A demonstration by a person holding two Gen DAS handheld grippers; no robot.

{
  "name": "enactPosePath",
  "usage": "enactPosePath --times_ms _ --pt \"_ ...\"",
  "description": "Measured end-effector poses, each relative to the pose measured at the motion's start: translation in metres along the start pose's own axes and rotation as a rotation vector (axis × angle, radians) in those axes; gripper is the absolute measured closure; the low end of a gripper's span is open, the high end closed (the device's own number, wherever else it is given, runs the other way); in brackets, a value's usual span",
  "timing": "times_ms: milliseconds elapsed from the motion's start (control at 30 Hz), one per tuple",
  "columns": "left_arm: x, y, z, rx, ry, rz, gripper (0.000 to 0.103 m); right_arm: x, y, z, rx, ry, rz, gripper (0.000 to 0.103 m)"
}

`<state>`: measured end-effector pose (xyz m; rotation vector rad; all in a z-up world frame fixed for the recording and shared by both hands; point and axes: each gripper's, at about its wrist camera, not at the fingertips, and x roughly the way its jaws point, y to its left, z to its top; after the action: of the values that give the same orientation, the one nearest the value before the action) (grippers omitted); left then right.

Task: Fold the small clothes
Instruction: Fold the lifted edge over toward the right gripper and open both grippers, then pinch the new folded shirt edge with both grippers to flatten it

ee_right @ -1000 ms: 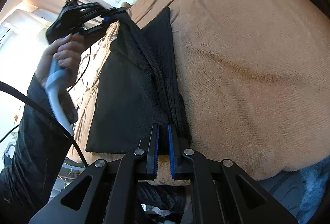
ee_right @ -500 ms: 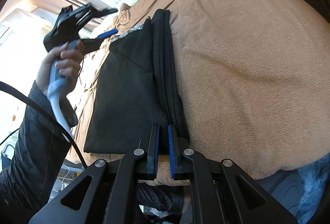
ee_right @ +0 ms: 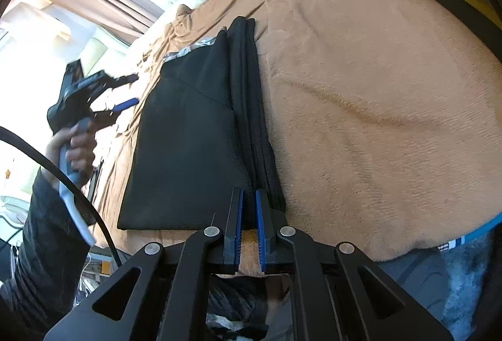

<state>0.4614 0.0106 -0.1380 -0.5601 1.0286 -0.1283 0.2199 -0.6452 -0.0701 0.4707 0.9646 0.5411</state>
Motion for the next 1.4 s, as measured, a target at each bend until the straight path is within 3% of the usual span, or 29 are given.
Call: enactPosePath --times_ms 33,67,133,400,667,933,1200,1300,1367,1400 --pt "-0.003 0.005 -0.003 -0.005 -0.001 0.003 0.041 -0.002 0.002 0.001 -0.005 -0.008 -0.010 0.081" --pt "-0.007 0.011 -0.008 -0.010 -0.002 0.010 0.041 -0.005 0.003 0.002 -0.007 -0.018 -0.021 0.060" --pt "-0.012 0.021 -0.015 -0.016 -0.003 0.018 0.041 -0.011 0.005 0.003 -0.008 -0.056 -0.026 0.044" --pt "-0.032 0.060 -0.058 -0.076 0.011 0.024 0.041 0.004 0.005 0.017 -0.015 -0.019 -0.009 0.044" --pt "-0.041 0.082 -0.103 -0.132 0.049 -0.047 0.042 0.027 0.005 0.029 -0.023 0.029 0.001 0.044" --pt "-0.041 0.088 -0.135 -0.166 0.093 -0.108 0.056 0.043 0.011 0.025 -0.047 0.067 0.017 0.044" --pt "-0.040 0.093 -0.163 -0.242 0.115 -0.193 0.071 0.041 0.002 0.020 0.035 0.064 0.027 0.056" --pt "-0.036 0.093 -0.165 -0.255 0.120 -0.209 0.081 0.043 -0.001 0.018 0.054 0.064 0.026 0.068" --pt "-0.036 0.094 -0.164 -0.265 0.118 -0.211 0.091 0.042 0.000 0.017 0.065 0.071 0.040 0.086" --pt "-0.037 0.094 -0.164 -0.263 0.114 -0.212 0.095 0.042 0.000 0.016 0.069 0.073 0.051 0.088"
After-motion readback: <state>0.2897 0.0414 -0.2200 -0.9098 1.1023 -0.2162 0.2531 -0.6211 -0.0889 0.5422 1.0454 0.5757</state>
